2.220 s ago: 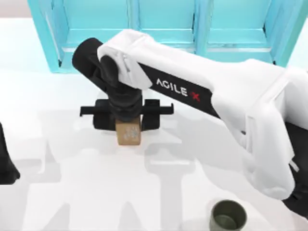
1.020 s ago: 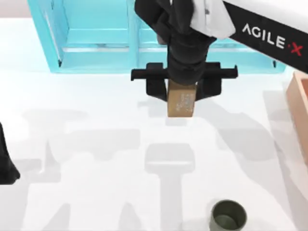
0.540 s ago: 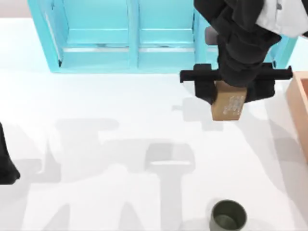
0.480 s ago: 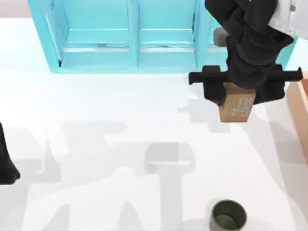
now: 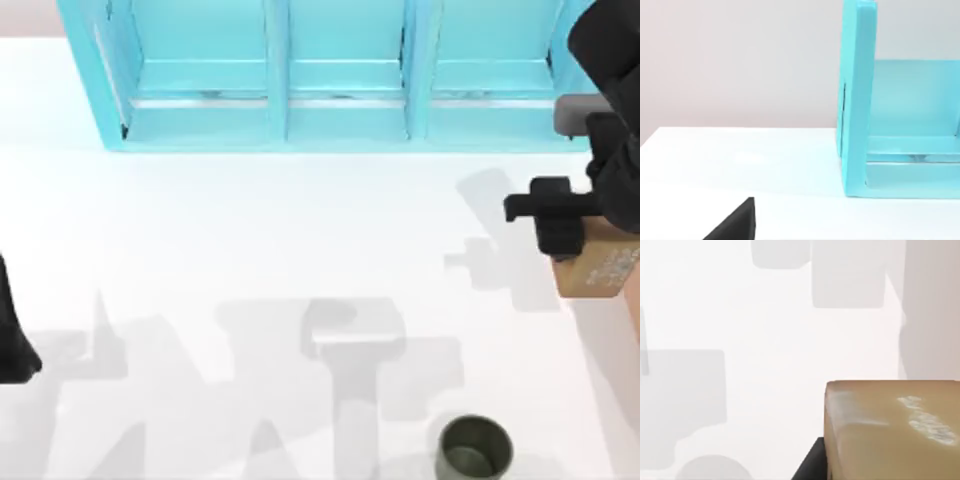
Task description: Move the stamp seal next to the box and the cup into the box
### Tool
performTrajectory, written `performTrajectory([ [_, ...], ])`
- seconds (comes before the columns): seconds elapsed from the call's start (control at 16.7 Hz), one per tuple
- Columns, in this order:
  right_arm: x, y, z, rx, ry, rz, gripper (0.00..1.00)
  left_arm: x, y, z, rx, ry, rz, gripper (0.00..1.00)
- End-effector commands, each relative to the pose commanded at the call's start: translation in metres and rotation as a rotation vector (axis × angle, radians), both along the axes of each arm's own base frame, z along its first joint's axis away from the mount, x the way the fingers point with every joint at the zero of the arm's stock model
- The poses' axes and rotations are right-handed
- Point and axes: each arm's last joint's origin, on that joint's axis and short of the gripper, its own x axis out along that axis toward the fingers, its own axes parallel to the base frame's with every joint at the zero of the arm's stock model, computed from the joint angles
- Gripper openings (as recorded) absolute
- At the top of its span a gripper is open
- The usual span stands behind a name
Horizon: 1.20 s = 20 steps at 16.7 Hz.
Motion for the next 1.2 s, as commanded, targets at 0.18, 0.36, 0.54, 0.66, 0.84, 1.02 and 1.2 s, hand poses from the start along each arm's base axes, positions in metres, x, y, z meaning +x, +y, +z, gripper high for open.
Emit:
performTrajectory([
  [0.18, -0.002, -0.003, 0.0, 0.0, -0.001, 0.0, 0.0, 0.0, 0.0, 0.0, 0.0, 0.0, 0.0, 1.0],
  [0.36, -0.002, -0.001, -0.002, -0.002, 0.003, 0.002, 0.0, 0.0, 0.0, 0.0, 0.0, 0.0, 0.0, 1.0],
  [0.54, 0.0, -0.001, -0.011, -0.001, 0.002, 0.002, 0.0, 0.0, 0.0, 0.0, 0.0, 0.0, 0.0, 1.0],
  [0.66, 0.001, -0.001, -0.018, -0.001, 0.001, 0.002, 0.0, 0.0, 0.0, 0.0, 0.0, 0.0, 0.0, 1.0],
  [0.84, 0.003, -0.001, -0.028, 0.0, 0.0, 0.001, 0.0, 0.0, 0.0, 0.0, 0.0, 0.0, 0.0, 1.0],
  [1.02, 0.005, -0.002, -0.039, 0.0, -0.001, 0.001, 0.0, 0.0, 0.0, 0.0, 0.0, 0.0, 0.0, 1.0],
  [1.2, 0.006, -0.002, -0.049, 0.0, -0.001, 0.001, 0.0, 0.0, 0.0, 0.0, 0.0, 0.0, 0.0, 1.0],
])
